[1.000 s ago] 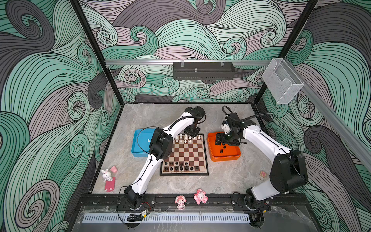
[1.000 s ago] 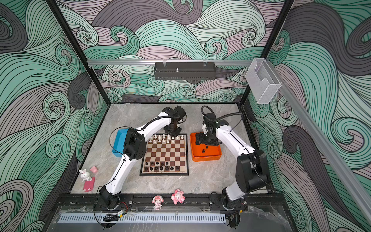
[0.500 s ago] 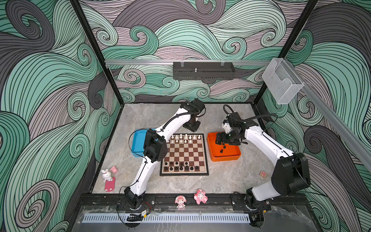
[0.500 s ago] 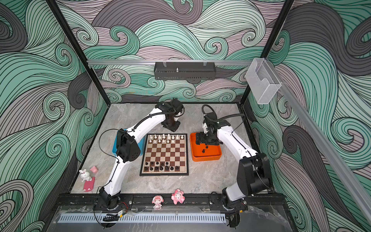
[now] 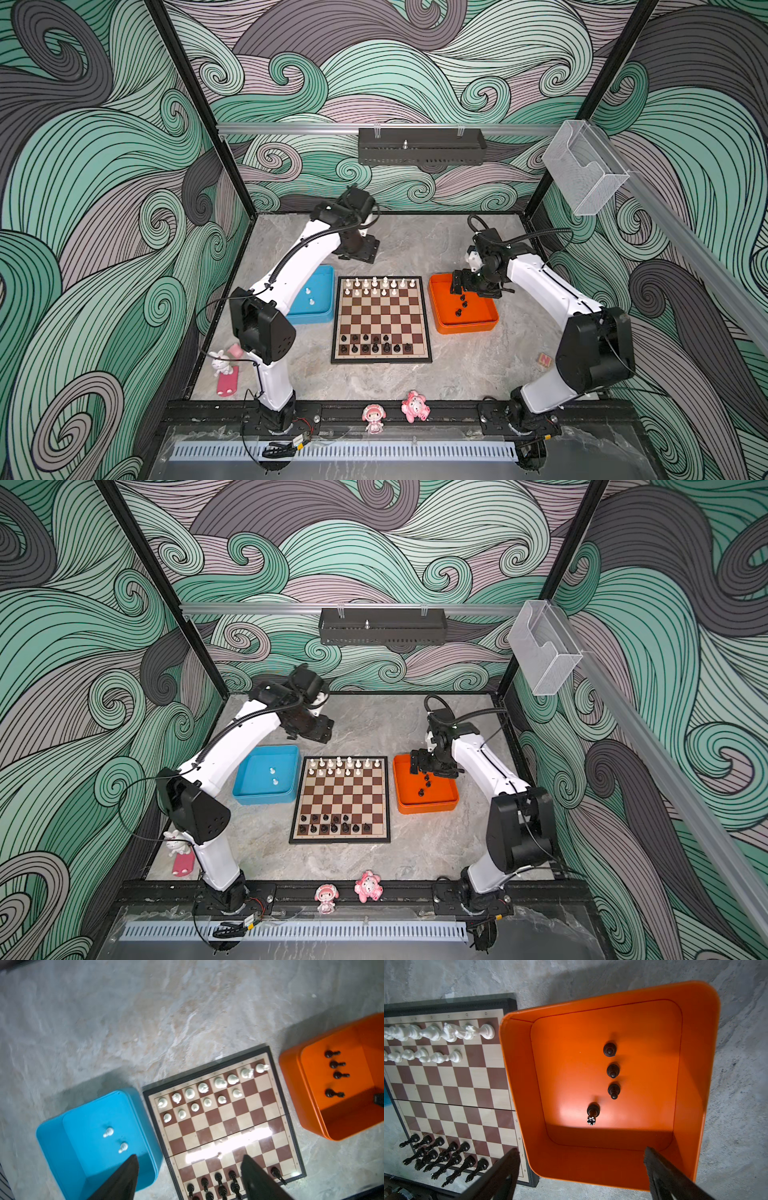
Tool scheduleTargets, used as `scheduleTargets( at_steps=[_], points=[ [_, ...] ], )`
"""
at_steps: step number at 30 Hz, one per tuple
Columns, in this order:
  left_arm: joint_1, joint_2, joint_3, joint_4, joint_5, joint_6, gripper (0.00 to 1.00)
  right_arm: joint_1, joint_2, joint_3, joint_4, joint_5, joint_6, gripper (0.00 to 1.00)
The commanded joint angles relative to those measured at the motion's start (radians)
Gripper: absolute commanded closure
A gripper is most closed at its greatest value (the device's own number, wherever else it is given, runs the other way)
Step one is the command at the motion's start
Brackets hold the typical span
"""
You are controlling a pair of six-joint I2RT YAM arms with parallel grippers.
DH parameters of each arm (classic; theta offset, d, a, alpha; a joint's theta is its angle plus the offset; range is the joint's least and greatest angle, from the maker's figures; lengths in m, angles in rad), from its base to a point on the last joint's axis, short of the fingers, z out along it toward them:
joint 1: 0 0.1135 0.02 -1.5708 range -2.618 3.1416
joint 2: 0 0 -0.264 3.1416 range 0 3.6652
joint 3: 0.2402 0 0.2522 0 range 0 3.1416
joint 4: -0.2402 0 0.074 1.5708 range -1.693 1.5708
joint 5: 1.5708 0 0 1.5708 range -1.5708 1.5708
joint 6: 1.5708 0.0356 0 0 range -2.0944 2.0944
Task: Set up the chess pieces on the board
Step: 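Move the left gripper over the blue bin while the right lowers into the orange bin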
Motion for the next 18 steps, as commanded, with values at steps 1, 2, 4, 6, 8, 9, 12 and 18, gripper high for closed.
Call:
scheduleTargets(
  at_steps=[1, 2, 4, 6, 8, 9, 12, 18],
  points=[
    [0.085, -0.109, -0.102, 0.070, 0.011, -0.010, 0.08, 0.001, 0.047, -0.017, -0.017, -0.002, 0.020, 0.12],
    [0.108, -0.144, -0.153, 0.109, -0.003, -0.004, 0.06, 0.002, 0.060, -0.022, -0.015, -0.003, 0.020, 0.13],
    [0.156, -0.200, -0.232, 0.174, 0.004, 0.003, 0.02, 0.004, 0.078, -0.027, -0.013, 0.002, 0.023, 0.16],
    [0.211, -0.225, -0.267, 0.194, 0.054, -0.012, 0.01, 0.008, 0.094, -0.027, -0.012, 0.003, 0.023, 0.20],
    [0.254, -0.232, -0.289, 0.201, 0.088, -0.021, 0.01, 0.010, 0.108, -0.030, -0.011, 0.008, 0.028, 0.24],
    [0.263, -0.231, -0.295, 0.200, 0.093, -0.021, 0.01, 0.012, 0.114, -0.030, -0.013, 0.008, 0.028, 0.26],
    [0.285, -0.223, -0.308, 0.199, 0.113, -0.026, 0.01, 0.021, 0.131, -0.036, -0.011, 0.007, 0.033, 0.32],
    [0.297, -0.201, -0.318, 0.213, 0.175, -0.040, 0.01, 0.038, 0.167, -0.057, 0.002, 0.005, 0.037, 0.45]
  ],
)
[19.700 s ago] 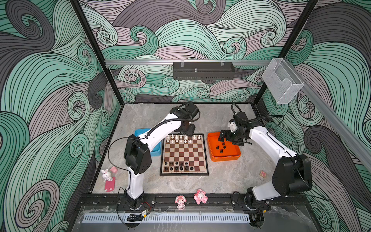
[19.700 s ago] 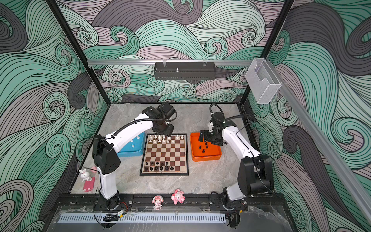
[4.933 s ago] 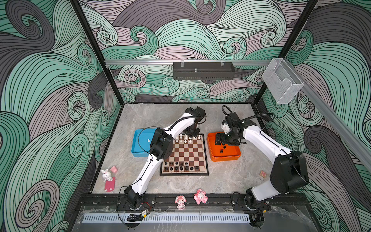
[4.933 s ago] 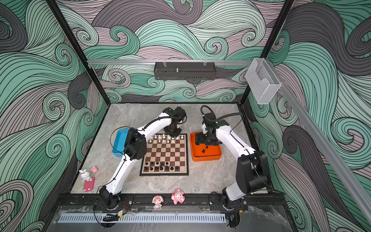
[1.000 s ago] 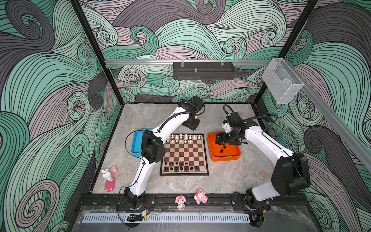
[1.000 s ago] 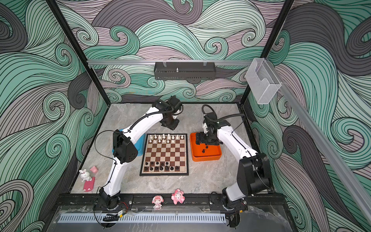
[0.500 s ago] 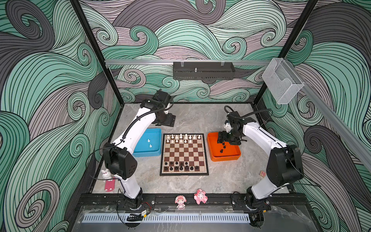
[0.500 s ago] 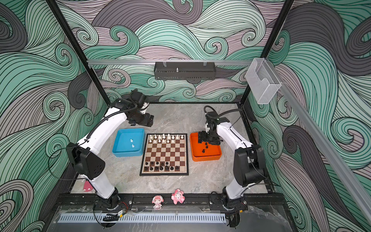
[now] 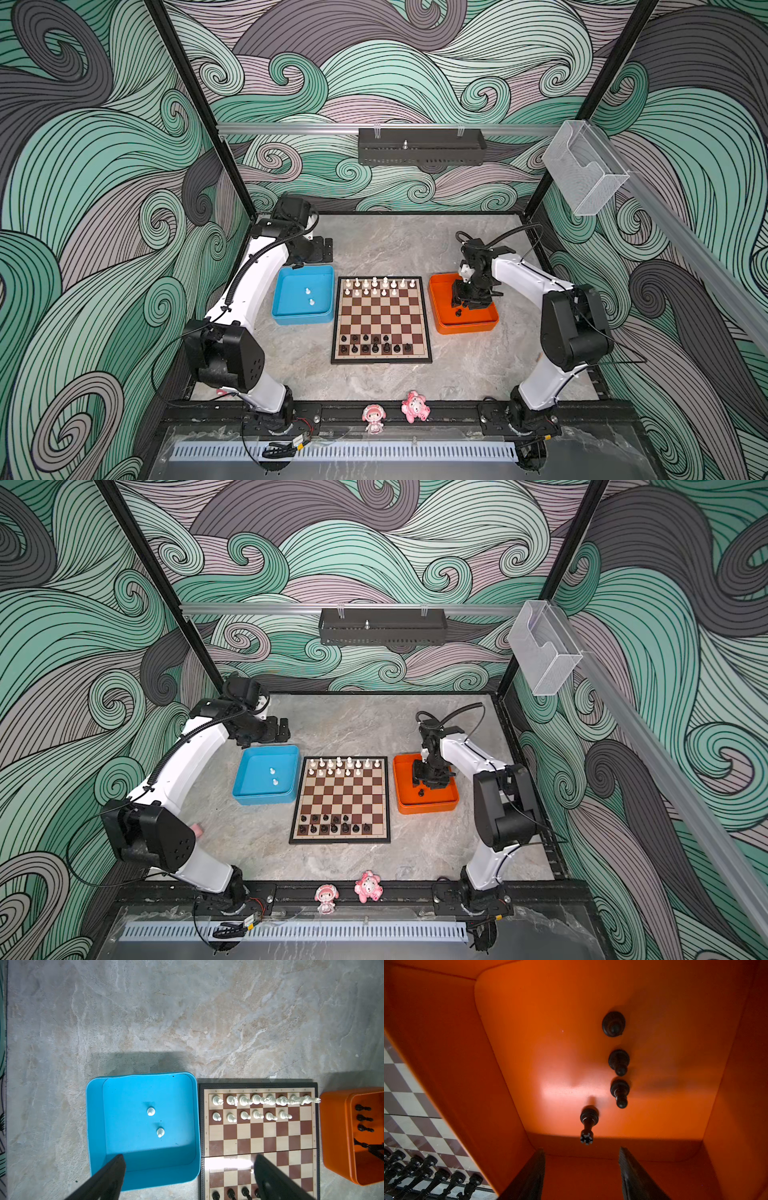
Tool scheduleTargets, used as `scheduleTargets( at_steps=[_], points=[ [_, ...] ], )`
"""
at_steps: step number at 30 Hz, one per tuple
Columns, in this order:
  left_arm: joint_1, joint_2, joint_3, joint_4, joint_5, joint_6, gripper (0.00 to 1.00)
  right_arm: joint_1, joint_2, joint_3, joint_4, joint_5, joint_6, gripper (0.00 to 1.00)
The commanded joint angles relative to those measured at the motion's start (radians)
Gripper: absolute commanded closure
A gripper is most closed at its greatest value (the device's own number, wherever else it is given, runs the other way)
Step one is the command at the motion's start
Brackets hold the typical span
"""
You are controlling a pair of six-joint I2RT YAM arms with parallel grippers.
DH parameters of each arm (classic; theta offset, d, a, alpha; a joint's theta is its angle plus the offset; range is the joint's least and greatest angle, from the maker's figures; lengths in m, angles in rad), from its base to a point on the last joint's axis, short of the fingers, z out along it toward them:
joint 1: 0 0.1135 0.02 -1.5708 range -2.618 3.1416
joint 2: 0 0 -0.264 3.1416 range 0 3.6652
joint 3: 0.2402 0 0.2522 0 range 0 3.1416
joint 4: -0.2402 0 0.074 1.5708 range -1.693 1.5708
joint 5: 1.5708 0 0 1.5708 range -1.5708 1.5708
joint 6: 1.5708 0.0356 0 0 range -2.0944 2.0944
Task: Set up the chess pieces on the board
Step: 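Move the left gripper over the blue bin while the right lowers into the orange bin, then close the right gripper on a black pawn and lift it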
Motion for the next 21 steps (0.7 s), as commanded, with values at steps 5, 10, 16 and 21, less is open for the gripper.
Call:
scheduleTargets(
  at_steps=[5, 10, 16, 21],
  points=[
    [0.008, 0.033, 0.022, 0.009, 0.074, -0.018, 0.01, 0.011, 0.044, -0.045, 0.011, 0.007, 0.009, 0.52],
    [0.009, 0.047, 0.034, -0.001, 0.078, -0.015, 0.01, 0.010, 0.051, -0.051, 0.027, 0.007, 0.009, 0.59],
    [0.009, 0.058, 0.038, -0.010, 0.083, -0.013, 0.02, 0.012, 0.058, -0.045, 0.034, 0.005, 0.006, 0.64],
    [0.010, 0.072, 0.045, -0.020, 0.089, -0.013, 0.01, 0.012, 0.060, -0.045, 0.036, 0.008, 0.000, 0.70]
  ],
)
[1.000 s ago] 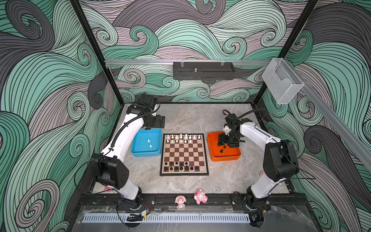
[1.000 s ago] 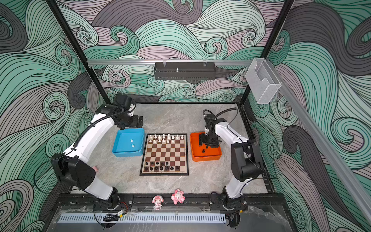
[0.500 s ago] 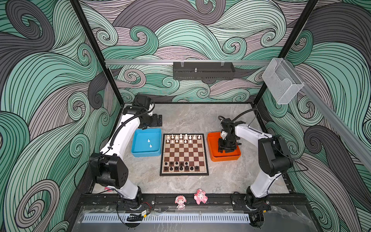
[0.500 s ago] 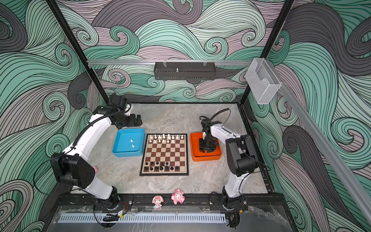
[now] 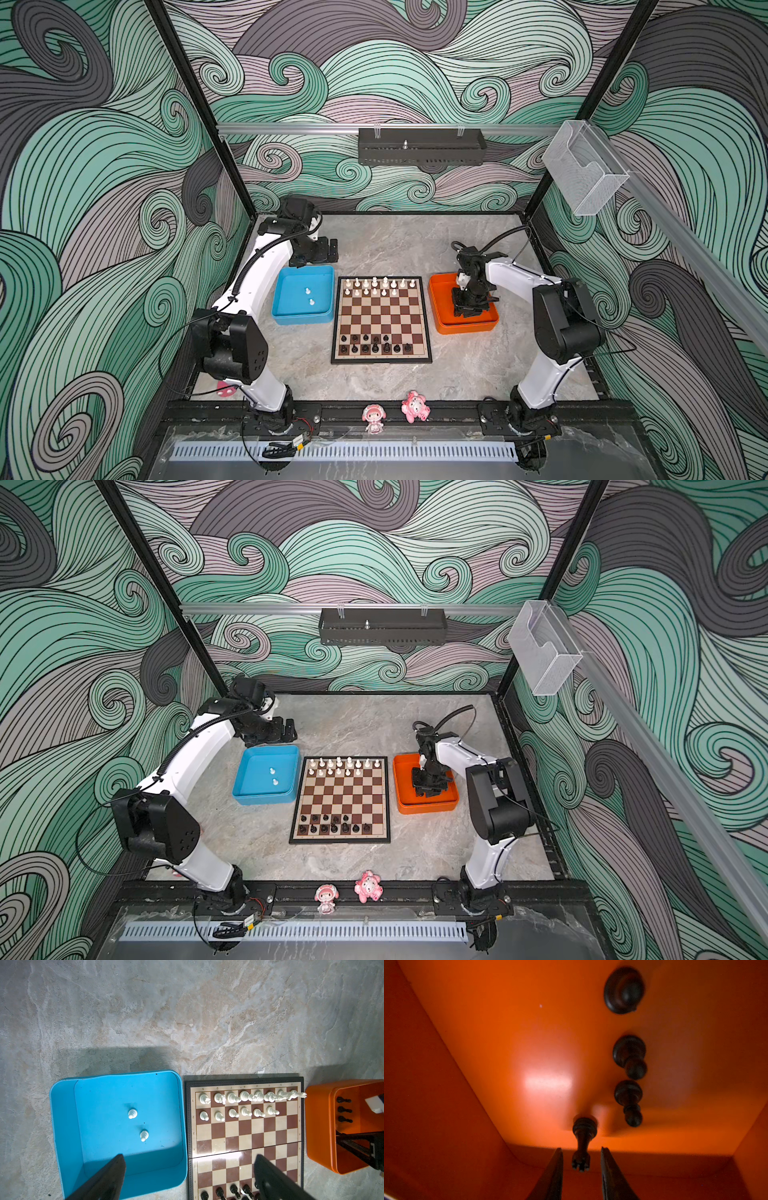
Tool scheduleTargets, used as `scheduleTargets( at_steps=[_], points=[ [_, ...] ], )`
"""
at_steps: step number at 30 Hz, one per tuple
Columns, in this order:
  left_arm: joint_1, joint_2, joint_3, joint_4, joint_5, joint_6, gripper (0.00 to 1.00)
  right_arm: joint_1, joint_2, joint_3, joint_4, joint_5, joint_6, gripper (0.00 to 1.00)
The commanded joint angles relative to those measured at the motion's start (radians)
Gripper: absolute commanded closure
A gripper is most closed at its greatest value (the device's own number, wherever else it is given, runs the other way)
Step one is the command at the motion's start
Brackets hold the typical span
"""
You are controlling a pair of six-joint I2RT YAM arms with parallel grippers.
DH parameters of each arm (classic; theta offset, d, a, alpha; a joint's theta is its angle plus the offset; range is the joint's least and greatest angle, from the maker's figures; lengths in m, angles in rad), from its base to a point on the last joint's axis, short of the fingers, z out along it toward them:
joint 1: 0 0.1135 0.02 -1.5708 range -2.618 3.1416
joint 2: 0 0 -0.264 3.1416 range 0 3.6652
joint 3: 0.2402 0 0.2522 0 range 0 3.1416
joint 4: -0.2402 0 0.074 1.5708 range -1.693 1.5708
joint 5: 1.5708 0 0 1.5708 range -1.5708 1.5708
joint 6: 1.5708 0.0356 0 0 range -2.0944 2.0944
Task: Set up the chess pieces on the board
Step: 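Close the right gripper on a black pawn and lift it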
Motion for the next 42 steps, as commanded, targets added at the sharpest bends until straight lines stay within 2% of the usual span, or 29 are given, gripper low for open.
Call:
scheduleTargets(
  at_steps=[1, 8, 12, 15, 27, 42],
  points=[
    [0.010, 0.018, 0.041, -0.030, 0.020, -0.005, 0.01, 0.004, 0.016, 0.002, 0.001, 0.008, -0.003, 0.70],
    [0.010, 0.042, 0.059, -0.052, 0.034, -0.002, 0.01, 0.004, 0.018, 0.001, 0.004, 0.019, -0.011, 0.76],
    [0.011, 0.047, 0.057, -0.056, 0.035, -0.006, 0.02, 0.004, 0.022, 0.006, 0.008, 0.028, -0.013, 0.70],
    [0.010, 0.048, 0.055, -0.056, 0.035, -0.006, 0.01, 0.004, 0.026, 0.010, 0.009, 0.032, -0.016, 0.71],
    [0.011, 0.064, 0.061, -0.053, 0.039, -0.008, 0.01, 0.004, 0.001, 0.025, 0.010, 0.036, -0.030, 0.82],
    [0.011, 0.068, 0.058, -0.052, 0.049, -0.008, 0.02, 0.007, -0.106, 0.077, -0.068, 0.034, -0.051, 0.85]
  ],
)
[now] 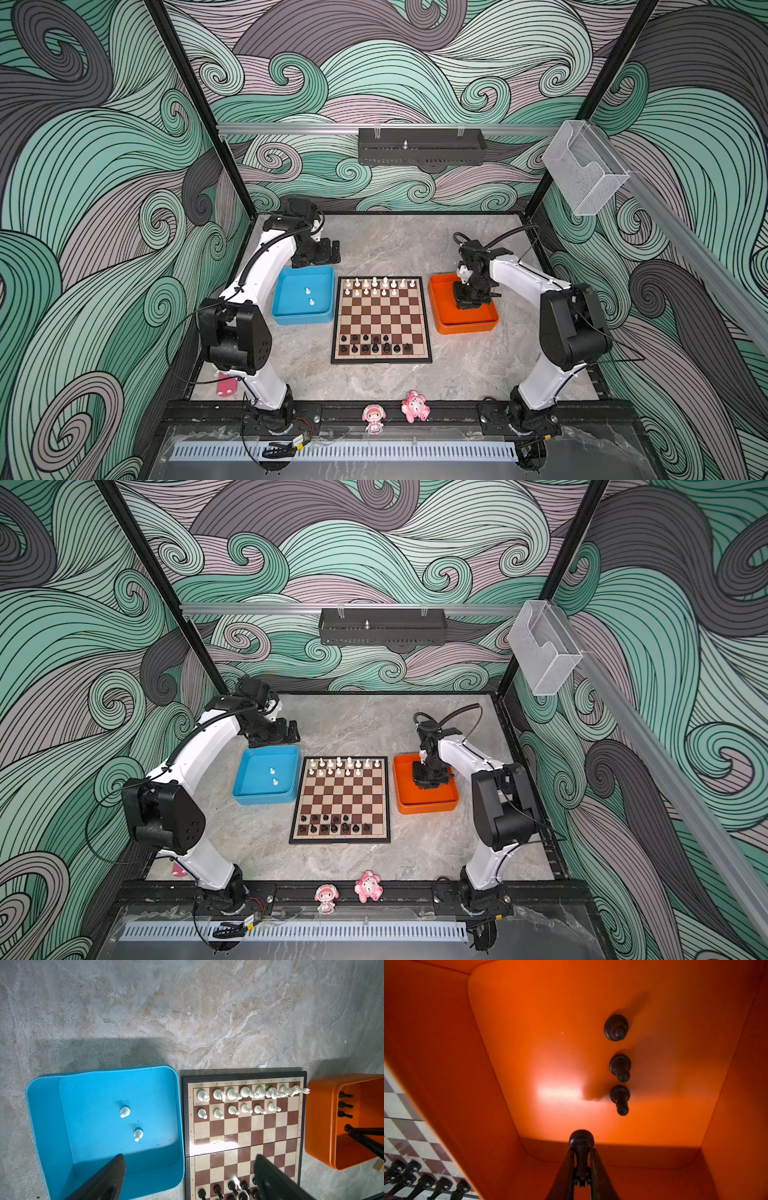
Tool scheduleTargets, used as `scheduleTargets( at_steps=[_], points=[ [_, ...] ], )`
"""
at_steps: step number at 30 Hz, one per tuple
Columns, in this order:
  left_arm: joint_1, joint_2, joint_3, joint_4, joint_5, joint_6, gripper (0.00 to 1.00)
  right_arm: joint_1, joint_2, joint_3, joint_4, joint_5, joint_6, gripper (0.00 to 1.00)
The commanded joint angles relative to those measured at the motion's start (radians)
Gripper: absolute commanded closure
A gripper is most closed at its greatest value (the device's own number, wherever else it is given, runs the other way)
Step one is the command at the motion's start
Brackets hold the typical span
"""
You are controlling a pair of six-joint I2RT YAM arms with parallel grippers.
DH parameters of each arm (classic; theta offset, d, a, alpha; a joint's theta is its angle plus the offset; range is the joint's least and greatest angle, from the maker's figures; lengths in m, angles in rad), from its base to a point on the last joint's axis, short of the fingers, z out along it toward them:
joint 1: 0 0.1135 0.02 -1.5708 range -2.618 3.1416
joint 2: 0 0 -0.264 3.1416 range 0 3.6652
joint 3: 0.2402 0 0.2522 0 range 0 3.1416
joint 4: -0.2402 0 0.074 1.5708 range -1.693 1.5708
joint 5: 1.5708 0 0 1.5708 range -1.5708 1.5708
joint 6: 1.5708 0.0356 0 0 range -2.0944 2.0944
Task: Set up the chess pieces on the board
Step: 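Close the right gripper on a black pawn and lift it, then carry the black pawn over the board's near rows with the right gripper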
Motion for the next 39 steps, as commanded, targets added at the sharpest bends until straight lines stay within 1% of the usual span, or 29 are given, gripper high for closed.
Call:
scheduleTargets(
  at_steps=[1, 5, 8, 12, 20, 24, 28, 33, 39],
  points=[
    [0.004, 0.008, 0.035, -0.028, 0.018, -0.008, 0.01, 0.008, -0.043, 0.036, -0.055, 0.006, -0.022, 0.85],
    [0.005, 0.011, 0.036, -0.028, 0.024, -0.008, 0.02, 0.019, -0.077, 0.059, -0.090, -0.002, -0.037, 0.85],
    [0.004, 0.013, 0.038, -0.028, 0.025, -0.008, 0.02, 0.054, -0.110, 0.063, -0.110, -0.009, -0.040, 0.84],
    [0.005, 0.020, 0.045, -0.027, 0.035, -0.008, 0.02, 0.156, -0.143, 0.055, -0.136, -0.008, -0.027, 0.84],
    [0.005, 0.028, 0.058, -0.031, 0.047, -0.008, 0.01, 0.402, -0.170, -0.005, -0.133, -0.008, 0.086, 0.84],
    [0.005, 0.034, 0.056, -0.025, 0.061, -0.017, 0.02, 0.475, -0.151, -0.038, -0.085, -0.016, 0.130, 0.84],
    [0.008, 0.037, 0.056, -0.022, 0.084, -0.025, 0.02, 0.528, -0.127, -0.072, -0.026, -0.015, 0.159, 0.84],
    [0.012, 0.032, 0.055, -0.026, 0.081, -0.024, 0.02, 0.577, -0.075, -0.078, 0.021, -0.019, 0.178, 0.84],
    [0.015, 0.030, 0.042, -0.023, 0.083, -0.025, 0.02, 0.594, -0.029, -0.072, 0.024, -0.006, 0.198, 0.84]
  ],
)
